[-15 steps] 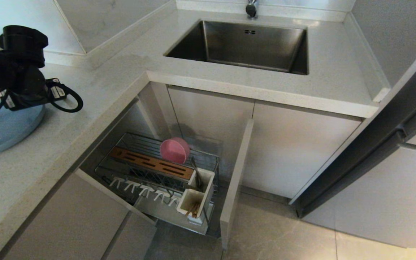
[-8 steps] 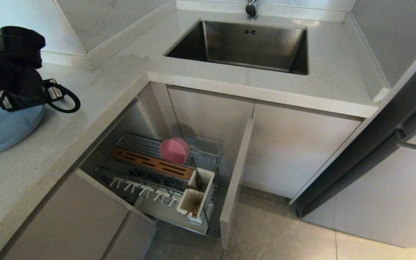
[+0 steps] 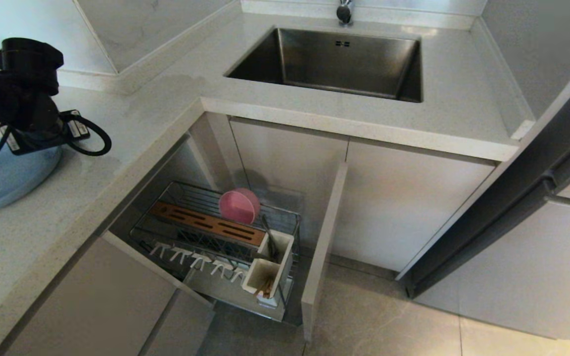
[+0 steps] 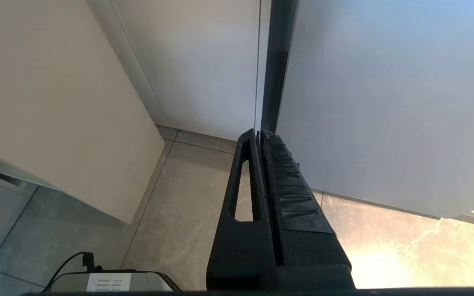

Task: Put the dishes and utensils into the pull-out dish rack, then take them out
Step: Pick up the plate and place it in the cupboard

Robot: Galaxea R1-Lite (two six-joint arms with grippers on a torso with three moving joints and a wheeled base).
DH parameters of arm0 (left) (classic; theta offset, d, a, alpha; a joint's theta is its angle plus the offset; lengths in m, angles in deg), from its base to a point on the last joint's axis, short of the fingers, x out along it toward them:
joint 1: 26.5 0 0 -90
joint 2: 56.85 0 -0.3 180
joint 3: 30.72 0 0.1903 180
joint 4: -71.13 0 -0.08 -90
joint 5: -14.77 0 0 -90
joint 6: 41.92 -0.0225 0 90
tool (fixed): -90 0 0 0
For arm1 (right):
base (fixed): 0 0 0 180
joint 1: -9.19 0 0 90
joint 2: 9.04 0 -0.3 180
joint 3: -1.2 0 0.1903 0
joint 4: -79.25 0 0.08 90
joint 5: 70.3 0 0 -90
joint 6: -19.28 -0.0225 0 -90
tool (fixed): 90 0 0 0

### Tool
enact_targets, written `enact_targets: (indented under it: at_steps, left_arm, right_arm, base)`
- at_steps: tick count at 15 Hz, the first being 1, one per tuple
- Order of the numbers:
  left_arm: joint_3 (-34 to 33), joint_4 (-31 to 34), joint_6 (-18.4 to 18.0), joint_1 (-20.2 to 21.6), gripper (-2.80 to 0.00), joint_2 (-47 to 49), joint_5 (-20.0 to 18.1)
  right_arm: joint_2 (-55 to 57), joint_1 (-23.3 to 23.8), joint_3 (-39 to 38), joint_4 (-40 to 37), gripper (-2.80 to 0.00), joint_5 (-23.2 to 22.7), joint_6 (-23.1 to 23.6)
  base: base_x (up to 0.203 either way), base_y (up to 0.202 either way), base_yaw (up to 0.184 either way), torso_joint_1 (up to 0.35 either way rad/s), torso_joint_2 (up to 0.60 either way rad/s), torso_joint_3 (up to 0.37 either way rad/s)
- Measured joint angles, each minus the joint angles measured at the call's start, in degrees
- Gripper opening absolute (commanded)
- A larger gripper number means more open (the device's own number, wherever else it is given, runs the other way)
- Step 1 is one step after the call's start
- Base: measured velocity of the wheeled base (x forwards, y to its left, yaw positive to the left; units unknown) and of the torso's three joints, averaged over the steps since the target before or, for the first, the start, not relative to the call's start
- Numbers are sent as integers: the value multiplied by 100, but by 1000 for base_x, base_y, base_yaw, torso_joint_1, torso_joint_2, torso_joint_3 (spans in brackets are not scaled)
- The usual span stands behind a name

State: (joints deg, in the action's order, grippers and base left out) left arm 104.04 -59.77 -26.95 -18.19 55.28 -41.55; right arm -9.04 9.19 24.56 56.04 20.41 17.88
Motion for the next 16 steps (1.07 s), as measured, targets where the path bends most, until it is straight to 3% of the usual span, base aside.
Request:
enact_targets:
  at_steps: [8, 13, 16]
  left_arm:
    - [-34, 2, 14, -12, -280, -198, -22]
    - [-283, 49, 322, -24, -280, -1213, -789]
    - [-542, 47, 434, -151, -280, -2053, -938]
  right_arm:
    - [0, 0, 0, 0, -280, 0, 0]
    - [0, 0, 0, 0, -280, 0, 0]
    - [0, 0, 0, 0, -280, 0, 0]
  base:
    - [0, 0, 0, 0, 0, 0]
    - [0, 0, 0, 0, 0, 0]
    - [0, 0, 0, 0, 0, 0]
